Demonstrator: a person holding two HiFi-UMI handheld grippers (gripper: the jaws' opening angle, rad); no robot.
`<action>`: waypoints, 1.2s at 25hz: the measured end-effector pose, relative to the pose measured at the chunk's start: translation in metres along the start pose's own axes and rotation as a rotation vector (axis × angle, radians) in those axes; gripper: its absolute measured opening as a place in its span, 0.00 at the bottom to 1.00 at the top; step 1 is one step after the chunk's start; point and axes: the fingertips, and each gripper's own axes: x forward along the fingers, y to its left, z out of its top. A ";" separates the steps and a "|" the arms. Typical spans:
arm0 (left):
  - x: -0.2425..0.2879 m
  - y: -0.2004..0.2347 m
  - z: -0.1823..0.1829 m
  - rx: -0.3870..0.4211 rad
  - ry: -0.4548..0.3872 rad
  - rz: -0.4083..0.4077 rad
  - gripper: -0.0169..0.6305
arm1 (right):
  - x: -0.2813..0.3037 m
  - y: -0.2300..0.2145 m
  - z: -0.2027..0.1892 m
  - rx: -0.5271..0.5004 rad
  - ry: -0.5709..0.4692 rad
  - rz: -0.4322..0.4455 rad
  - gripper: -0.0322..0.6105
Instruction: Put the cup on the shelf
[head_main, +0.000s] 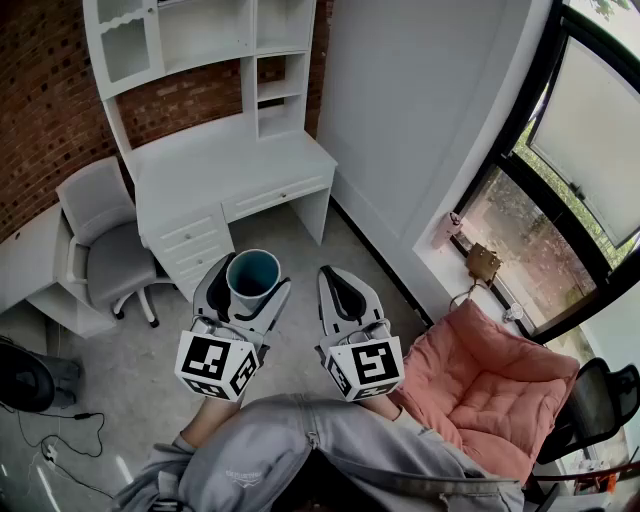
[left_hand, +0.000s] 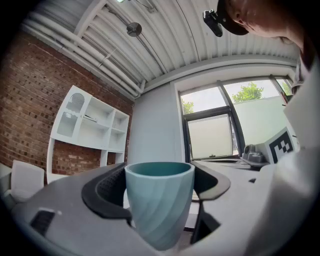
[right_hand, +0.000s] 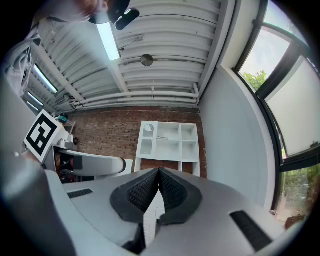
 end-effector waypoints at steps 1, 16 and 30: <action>0.001 -0.001 0.000 0.000 -0.001 0.002 0.63 | -0.001 -0.001 0.000 -0.001 -0.001 0.002 0.09; 0.016 -0.020 -0.019 -0.017 0.008 0.034 0.63 | -0.010 -0.026 -0.012 0.039 -0.023 0.037 0.09; 0.102 0.048 -0.043 -0.047 0.014 -0.008 0.63 | 0.089 -0.059 -0.050 0.053 0.019 0.050 0.09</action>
